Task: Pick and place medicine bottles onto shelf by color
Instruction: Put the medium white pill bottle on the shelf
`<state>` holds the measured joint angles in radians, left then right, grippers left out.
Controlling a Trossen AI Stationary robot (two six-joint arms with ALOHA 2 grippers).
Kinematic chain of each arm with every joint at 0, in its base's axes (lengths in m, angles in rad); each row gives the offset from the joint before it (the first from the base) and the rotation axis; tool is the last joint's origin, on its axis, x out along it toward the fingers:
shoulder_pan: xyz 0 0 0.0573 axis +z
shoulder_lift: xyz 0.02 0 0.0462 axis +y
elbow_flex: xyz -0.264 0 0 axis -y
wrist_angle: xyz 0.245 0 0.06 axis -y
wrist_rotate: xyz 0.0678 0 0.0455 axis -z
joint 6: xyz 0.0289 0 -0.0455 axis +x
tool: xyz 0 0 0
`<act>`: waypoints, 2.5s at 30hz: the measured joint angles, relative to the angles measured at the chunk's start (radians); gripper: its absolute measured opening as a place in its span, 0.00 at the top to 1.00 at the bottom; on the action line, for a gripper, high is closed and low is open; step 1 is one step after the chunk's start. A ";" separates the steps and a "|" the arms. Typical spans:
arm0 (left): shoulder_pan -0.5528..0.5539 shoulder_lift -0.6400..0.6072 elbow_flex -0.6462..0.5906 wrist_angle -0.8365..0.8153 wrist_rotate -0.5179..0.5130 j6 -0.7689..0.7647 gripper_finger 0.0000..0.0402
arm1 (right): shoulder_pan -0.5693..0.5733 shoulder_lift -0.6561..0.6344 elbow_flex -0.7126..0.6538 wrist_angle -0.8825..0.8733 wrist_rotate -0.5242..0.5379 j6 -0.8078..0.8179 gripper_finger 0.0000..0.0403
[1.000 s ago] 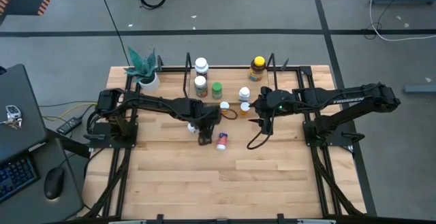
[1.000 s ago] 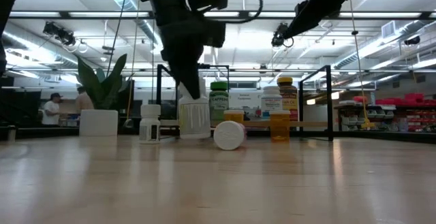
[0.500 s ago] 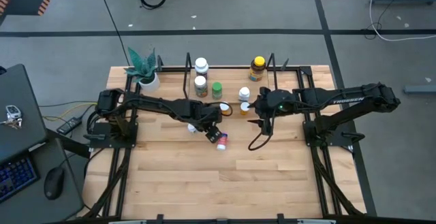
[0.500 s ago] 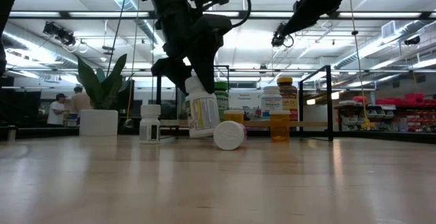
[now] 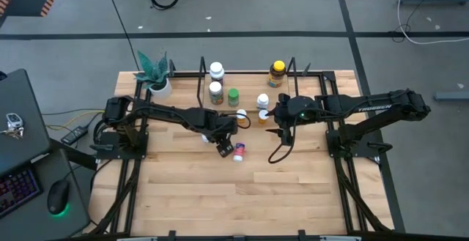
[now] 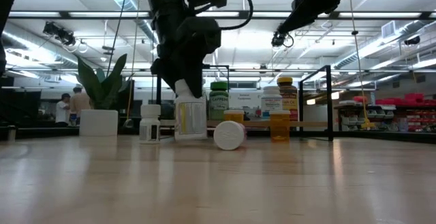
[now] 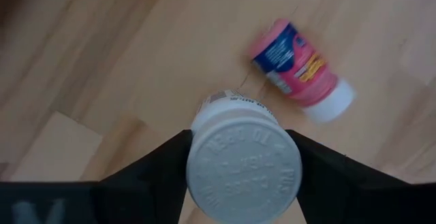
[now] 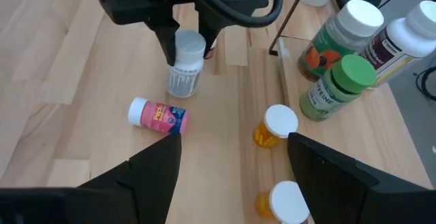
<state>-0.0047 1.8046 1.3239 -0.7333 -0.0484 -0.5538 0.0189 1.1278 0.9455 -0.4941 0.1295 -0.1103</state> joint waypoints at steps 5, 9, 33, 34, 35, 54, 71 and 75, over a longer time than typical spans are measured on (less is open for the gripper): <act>0.000 0.004 -0.019 -0.014 -0.003 0.097 0.45 | 0.000 0.000 -0.023 0.016 0.000 0.001 0.32; 0.000 0.003 -0.022 -0.031 -0.004 0.101 0.44 | 0.000 0.000 -0.058 0.050 0.000 0.000 0.32; 0.001 0.003 0.039 -0.086 -0.044 0.297 0.18 | 0.000 -0.001 -0.064 0.068 0.000 -0.005 0.32; 0.001 0.003 0.044 -0.091 -0.046 0.334 0.17 | 0.000 -0.002 -0.064 0.068 0.000 -0.005 0.32; 0.001 0.003 0.048 -0.098 -0.046 0.372 0.17 | 0.000 -0.002 -0.064 0.068 0.000 -0.005 0.32; -0.011 0.003 0.052 -0.127 -0.023 1.073 0.18 | 0.000 -0.002 -0.063 0.075 0.000 -0.020 0.32; -0.050 0.002 0.043 -0.206 -0.056 1.673 0.18 | -0.001 -0.002 -0.063 0.104 0.000 -0.025 0.32; -0.050 0.002 0.043 -0.202 -0.056 1.801 0.18 | -0.001 -0.002 -0.063 0.104 0.000 -0.025 0.32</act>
<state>-0.0547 1.8065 1.3666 -0.9350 -0.1047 1.2472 0.0181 1.1259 0.8825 -0.3901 0.1291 -0.1352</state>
